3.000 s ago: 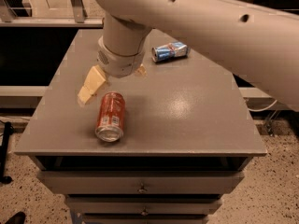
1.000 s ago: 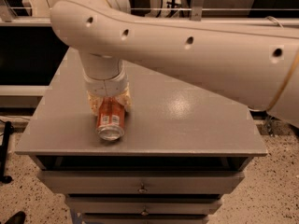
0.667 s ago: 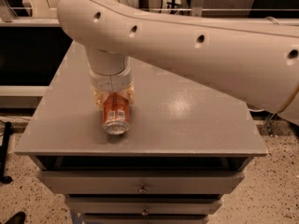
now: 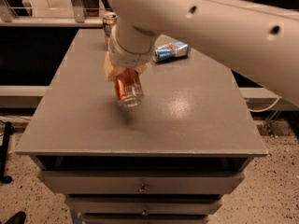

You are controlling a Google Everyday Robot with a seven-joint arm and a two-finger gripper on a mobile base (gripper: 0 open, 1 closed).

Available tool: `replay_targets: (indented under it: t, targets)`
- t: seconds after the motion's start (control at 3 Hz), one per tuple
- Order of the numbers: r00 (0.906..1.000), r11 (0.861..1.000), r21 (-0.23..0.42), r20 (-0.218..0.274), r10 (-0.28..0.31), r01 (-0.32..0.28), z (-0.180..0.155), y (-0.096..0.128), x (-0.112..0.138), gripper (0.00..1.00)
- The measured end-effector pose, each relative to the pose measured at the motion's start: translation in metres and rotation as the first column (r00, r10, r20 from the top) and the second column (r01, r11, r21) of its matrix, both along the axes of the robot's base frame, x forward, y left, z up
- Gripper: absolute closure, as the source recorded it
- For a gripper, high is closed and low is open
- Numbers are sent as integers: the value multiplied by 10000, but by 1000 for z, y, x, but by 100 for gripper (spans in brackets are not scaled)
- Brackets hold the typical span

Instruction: Place coke can upright

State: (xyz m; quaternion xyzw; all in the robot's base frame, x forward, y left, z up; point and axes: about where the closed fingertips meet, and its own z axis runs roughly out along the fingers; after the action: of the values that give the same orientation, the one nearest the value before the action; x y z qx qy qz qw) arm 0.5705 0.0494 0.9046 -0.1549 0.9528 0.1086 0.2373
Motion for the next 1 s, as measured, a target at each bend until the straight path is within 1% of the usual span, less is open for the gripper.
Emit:
replay_targets:
  t: [0.33,0.67,1.0]
  targets:
    - [9884,9782,1805,1294,799,-1027,22,-6,6,100]
    - [9591,9234,3338,2644,1015,-1897,48,5,12,100]
    - [8756,8410,3974,4529,1681,-3671,81,30,8,100]
